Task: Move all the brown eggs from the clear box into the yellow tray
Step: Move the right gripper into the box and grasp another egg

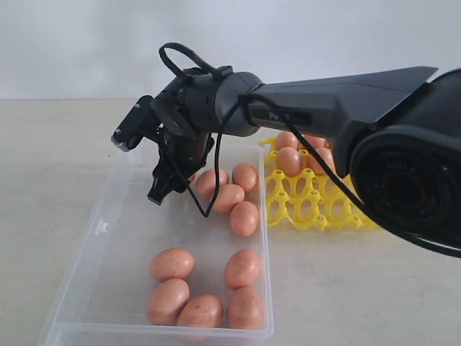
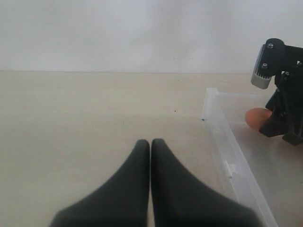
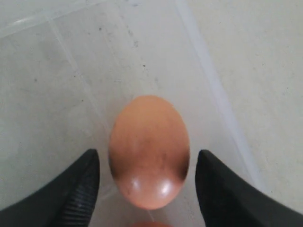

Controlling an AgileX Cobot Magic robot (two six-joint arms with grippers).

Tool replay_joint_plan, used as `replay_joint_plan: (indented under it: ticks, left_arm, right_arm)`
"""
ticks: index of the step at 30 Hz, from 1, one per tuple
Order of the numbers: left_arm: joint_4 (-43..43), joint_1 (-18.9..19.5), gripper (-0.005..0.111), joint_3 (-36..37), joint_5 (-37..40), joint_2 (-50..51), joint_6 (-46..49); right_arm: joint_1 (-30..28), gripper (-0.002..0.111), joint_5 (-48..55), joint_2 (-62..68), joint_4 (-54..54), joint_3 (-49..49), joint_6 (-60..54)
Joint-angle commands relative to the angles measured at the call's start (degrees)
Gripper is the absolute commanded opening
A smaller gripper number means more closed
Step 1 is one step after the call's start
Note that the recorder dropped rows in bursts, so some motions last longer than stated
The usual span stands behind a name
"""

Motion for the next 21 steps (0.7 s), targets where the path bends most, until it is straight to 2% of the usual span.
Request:
replay_joint_plan:
  ticks: [1, 9, 11, 13, 15, 19, 21]
  left_arm:
    - [0.00, -0.11, 0.001, 0.17, 0.11, -0.03, -0.38]
    - [0.00, -0.11, 0.001, 0.17, 0.11, -0.03, -0.38]
    - [0.00, -0.11, 0.001, 0.17, 0.11, -0.03, -0.38]
    - [0.00, -0.11, 0.001, 0.17, 0.11, -0.03, -0.38]
    - [0.00, -0.11, 0.001, 0.17, 0.11, -0.03, -0.38]
    - [0.00, -0.11, 0.001, 0.17, 0.11, -0.03, -0.38]
    - [0.00, -0.11, 0.001, 0.17, 0.11, -0.03, -0.38]
  right_arm:
    - [-0.19, 0.058, -2.88, 0.90, -0.54, -0.23, 0.50]
    - [-0.19, 0.057, -7.25, 2.00, -0.43, -0.23, 0.82]
    - [-0.19, 0.047, -7.09, 2.00, -0.43, -0.23, 1.67]
    - [-0.19, 0.026, -6.64, 2.00, -0.43, -0.23, 1.83]
    - [-0.19, 0.000, -6.80, 2.00, -0.43, -0.23, 1.83]
    - [-0.19, 0.001, -7.27, -0.19, 3.09, -0.23, 2.30]
    - [-0.36, 0.001, -7.35, -2.24, 11.06, 0.53, 8.31]
